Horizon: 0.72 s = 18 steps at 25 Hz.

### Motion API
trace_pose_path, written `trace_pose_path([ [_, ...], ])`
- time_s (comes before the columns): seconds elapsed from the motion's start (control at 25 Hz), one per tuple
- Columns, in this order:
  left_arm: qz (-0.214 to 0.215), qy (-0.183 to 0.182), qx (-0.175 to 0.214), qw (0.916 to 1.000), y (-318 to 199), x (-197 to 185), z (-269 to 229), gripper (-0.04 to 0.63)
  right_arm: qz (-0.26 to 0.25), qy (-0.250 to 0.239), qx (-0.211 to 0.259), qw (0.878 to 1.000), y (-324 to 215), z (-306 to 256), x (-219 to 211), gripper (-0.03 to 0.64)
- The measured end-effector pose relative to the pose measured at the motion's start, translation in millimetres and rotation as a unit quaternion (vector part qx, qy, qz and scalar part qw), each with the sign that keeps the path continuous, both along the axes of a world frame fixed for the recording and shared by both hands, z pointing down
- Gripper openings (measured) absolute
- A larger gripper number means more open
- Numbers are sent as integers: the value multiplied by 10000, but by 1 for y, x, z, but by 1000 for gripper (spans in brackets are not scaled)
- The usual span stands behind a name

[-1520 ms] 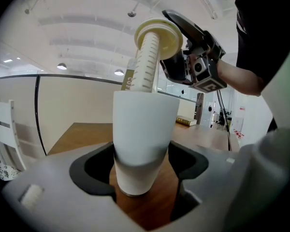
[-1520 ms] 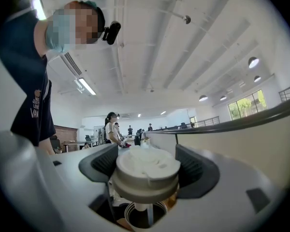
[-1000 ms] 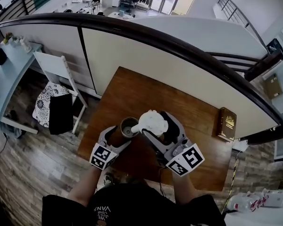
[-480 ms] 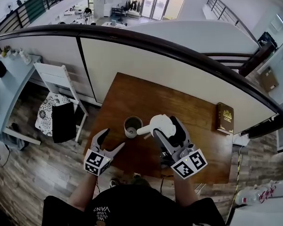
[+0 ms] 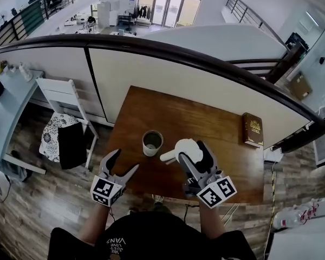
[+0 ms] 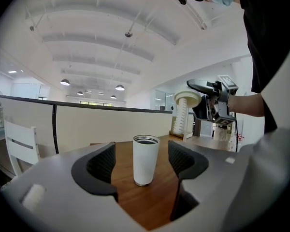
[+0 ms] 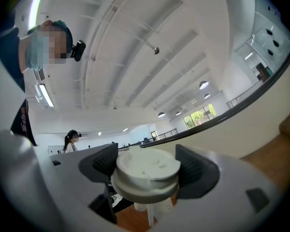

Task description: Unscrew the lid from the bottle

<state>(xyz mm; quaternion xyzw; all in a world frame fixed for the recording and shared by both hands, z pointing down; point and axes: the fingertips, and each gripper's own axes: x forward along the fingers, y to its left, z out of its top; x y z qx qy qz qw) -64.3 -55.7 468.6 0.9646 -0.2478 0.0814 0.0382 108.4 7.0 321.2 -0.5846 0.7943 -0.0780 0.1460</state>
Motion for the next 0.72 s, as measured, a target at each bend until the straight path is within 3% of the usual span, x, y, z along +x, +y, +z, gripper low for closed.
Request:
trace_pose_path([
  [0.16, 145, 80, 68, 9998, 12, -4, -12, 328, 189, -57, -143, 9997, 13, 14, -5, 339],
  [0.56, 293, 236, 193, 9991, 44, -14, -27, 62, 384, -170, -444, 9981, 41, 50, -24, 339],
  [0.72, 387, 212, 70, 9990, 54, -20, -27, 17, 306, -74, -516, 9982, 46, 56, -41, 339],
])
